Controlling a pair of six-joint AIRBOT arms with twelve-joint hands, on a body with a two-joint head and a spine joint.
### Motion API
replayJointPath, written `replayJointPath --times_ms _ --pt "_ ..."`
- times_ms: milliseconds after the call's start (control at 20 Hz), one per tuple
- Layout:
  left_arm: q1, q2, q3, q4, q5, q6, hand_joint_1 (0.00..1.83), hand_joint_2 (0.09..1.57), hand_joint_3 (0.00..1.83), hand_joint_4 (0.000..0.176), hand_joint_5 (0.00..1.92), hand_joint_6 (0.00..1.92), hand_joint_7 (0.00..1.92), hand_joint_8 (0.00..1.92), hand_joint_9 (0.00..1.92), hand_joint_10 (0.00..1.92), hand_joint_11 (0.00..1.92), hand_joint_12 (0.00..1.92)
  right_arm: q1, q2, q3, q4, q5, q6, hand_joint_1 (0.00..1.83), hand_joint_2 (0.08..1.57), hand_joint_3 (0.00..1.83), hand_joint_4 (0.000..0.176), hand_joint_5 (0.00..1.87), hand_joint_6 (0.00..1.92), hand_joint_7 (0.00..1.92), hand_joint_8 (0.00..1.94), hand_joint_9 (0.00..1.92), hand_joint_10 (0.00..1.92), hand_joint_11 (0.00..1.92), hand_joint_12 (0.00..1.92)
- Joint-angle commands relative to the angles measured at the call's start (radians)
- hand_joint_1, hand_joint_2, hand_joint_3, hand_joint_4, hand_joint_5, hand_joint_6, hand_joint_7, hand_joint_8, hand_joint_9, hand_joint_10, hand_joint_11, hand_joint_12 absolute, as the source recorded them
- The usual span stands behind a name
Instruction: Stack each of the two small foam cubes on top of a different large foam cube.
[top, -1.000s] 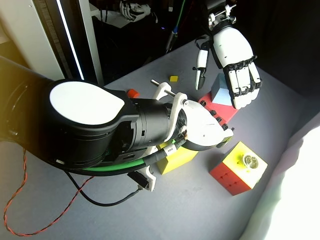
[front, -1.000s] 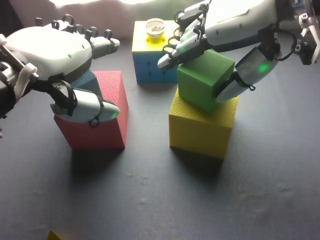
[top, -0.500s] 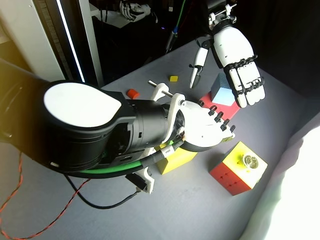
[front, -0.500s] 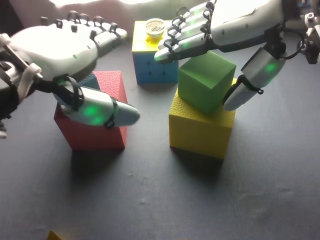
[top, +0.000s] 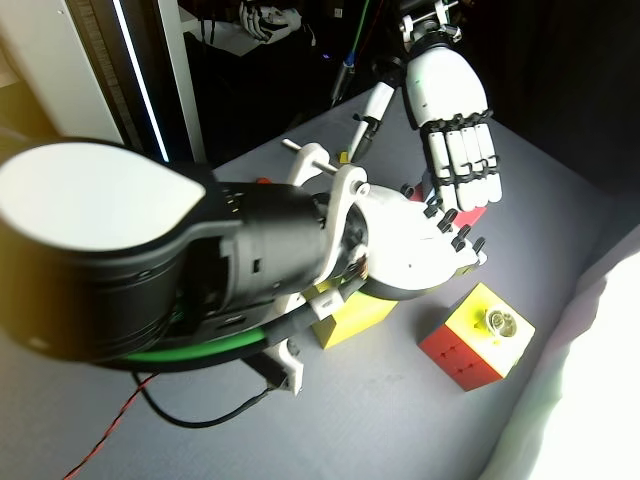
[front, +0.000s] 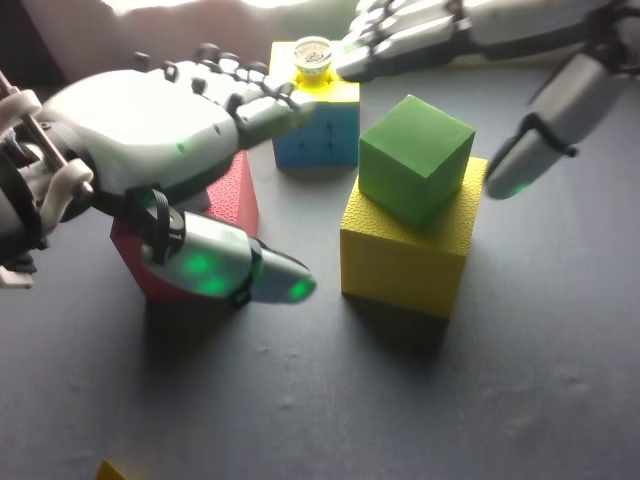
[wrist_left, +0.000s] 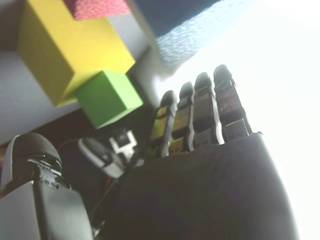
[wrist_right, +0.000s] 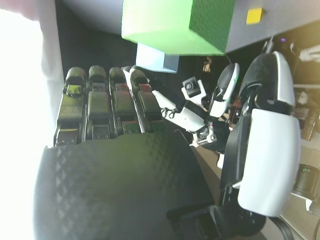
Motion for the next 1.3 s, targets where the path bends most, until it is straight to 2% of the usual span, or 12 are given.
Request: replayJointPath --times_ms 0,50,100,200,350,500,650,700,750,800,900,1250 --pt "-0.001 0.018 -0.002 0.083 -0.062 -0.06 0.25 0.92 0.0 0.0 0.0 0.0 0.0 0.0 0.0 0.0 0.0 0.0 0.018 0.047 -0.026 0.098 -0.012 -0.035 0.39 0.88 0.0 0.0 0.0 0.0 0.0 0.0 0.0 0.0 0.0 0.0" --pt "0.005 0.021 -0.003 0.143 -0.063 -0.118 0.23 0.93 0.0 0.0 0.0 0.0 0.0 0.0 0.0 0.0 0.0 0.0 0.013 0.074 -0.053 0.131 -0.021 -0.079 0.37 0.87 0.0 0.0 0.0 0.0 0.0 0.0 0.0 0.0 0.0 0.0" --pt "0.019 0.03 -0.008 0.246 -0.066 -0.231 0.23 0.93 0.0 0.0 0.0 0.0 0.0 0.0 0.0 0.0 0.0 0.0 -0.001 0.129 -0.108 0.189 -0.04 -0.152 0.39 0.87 0.0 0.0 0.0 0.0 0.0 0.0 0.0 0.0 0.0 0.0" --pt "0.048 0.047 -0.021 0.398 -0.073 -0.384 0.25 0.93 0.0 0.0 0.0 0.0 0.0 0.0 0.0 0.0 0.0 0.0 -0.029 0.221 -0.202 0.242 -0.074 -0.186 0.41 0.87 0.0 0.0 0.0 0.0 0.0 0.0 0.0 0.0 0.0 0.0" --pt "0.098 0.089 -0.051 0.615 -0.121 -0.59 0.23 0.94 0.01 0.0 0.0 0.0 0.0 0.0 0.0 0.0 0.0 0.0 -0.079 0.327 -0.32 0.288 -0.181 -0.19 0.36 0.88 0.0 0.0 0.0 0.0 0.0 0.0 0.0 0.0 0.0 0.0" --pt "0.149 0.137 -0.07 0.901 -0.218 -0.831 0.25 0.94 0.0 0.0 0.0 0.0 0.0 0.0 0.0 0.0 0.0 0.0 -0.129 0.405 -0.414 0.33 -0.29 -0.185 0.45 0.89 0.0 0.0 0.0 0.0 0.0 0.0 0.0 0.0 0.0 0.0" --pt "0.178 0.189 -0.077 1.173 -0.291 -1.073 0.26 0.93 0.0 0.0 0.0 0.0 0.0 0.0 0.0 0.0 0.0 0.0 -0.172 0.452 -0.487 0.376 -0.407 -0.167 0.38 0.9 0.0 0.0 0.0 0.0 0.0 0.0 0.0 0.0 0.0 0.0" --pt "0.19 0.211 -0.08 1.26 -0.325 -1.145 0.27 0.94 0.0 0.0 0.0 0.0 0.0 0.0 0.0 0.0 0.0 0.0 -0.198 0.467 -0.514 0.42 -0.461 -0.167 0.39 0.91 0.01 0.0 0.0 0.0 0.0 0.0 0.0 0.0 0.0 0.0" --pt "0.195 0.226 -0.082 1.306 -0.346 -1.179 0.28 0.94 0.0 0.0 0.0 0.0 0.0 0.0 0.0 0.0 0.0 0.0 -0.222 0.476 -0.525 0.454 -0.466 -0.167 0.4 0.9 0.01 0.0 0.0 0.0 0.0 0.0 0.0 0.0 0.0 0.0" --pt "0.2 0.236 -0.076 1.398 -0.384 -1.261 0.3 0.93 0.0 0.0 0.0 0.0 0.0 0.0 0.0 0.0 0.0 0.0 -0.276 0.493 -0.549 0.529 -0.468 -0.167 0.44 0.9 0.0 0.0 0.0 0.0 0.0 0.0 0.0 0.0 0.0 0.0" --pt "0.199 0.24 -0.074 1.482 -0.406 -1.322 0.29 0.94 0.0 0.0 0.0 0.0 0.0 0.0 0.0 0.0 0.0 0.0 -0.323 0.498 -0.568 0.54 -0.448 -0.167 0.38 0.9 0.0 0.0 0.0 0.0 0.0 0.0 0.0 0.0 0.0 0.0" --pt "0.211 0.236 -0.069 1.545 -0.491 -1.343 0.22 0.96 0.01 0.0 0.01 0.0 0.03 0.01 0.01 0.01 0.02 0.01 -0.402 0.514 -0.648 0.54 -0.433 -0.17 0.46 0.91 0.01 0.0 0.0 0.0 0.0 0.0 0.0 0.0 0.0 0.0"
